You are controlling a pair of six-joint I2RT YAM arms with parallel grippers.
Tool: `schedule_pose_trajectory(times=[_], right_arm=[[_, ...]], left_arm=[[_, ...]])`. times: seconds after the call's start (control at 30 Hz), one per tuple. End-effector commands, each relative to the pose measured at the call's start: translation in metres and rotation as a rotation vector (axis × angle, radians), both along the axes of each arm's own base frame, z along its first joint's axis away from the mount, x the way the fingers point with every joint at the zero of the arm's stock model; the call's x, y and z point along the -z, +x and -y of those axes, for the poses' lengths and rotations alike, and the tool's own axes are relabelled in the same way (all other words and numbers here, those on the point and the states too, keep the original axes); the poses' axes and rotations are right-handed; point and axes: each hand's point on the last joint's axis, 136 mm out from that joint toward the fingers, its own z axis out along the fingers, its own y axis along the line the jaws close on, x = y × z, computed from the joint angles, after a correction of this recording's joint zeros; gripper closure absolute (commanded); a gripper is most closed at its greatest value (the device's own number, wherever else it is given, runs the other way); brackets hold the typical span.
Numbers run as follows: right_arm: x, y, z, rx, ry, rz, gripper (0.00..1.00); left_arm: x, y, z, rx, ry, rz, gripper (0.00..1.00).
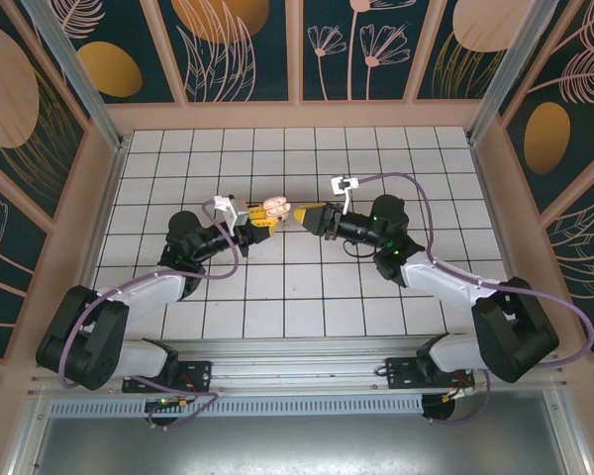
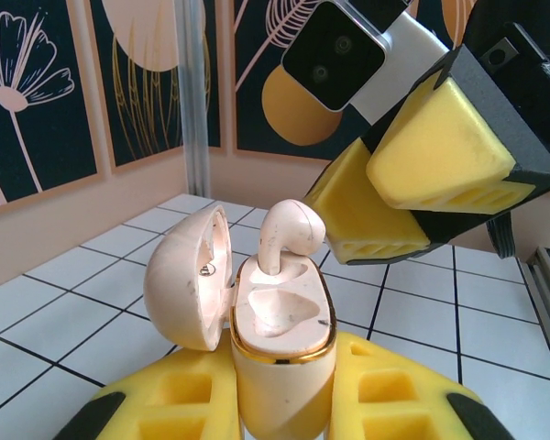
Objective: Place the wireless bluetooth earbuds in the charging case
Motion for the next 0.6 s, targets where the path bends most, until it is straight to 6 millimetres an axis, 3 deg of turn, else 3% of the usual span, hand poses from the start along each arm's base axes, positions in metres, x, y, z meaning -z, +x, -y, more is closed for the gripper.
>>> schedule_pose_trajectory(times=[0.0,0.17,0.57], right_arm=[[-0.020,0.002,0.000,-0.006,0.042,0.051,0.68],[-0.017,0.001,0.001,0.001,0.028,0.040,0.75],[-0.017,-0.002,-0.012,-0.038,0.014,0.046,0.77]], left_arm=[[-0.022,-0.003,0.002,0.011,-0.020,0.076,0.90],[-0.024,-0.003,0.002,0.013,-0.023,0.080,0.90],[-0.022,-0.003,0.002,0.015,-0.020,0.075,0.90]])
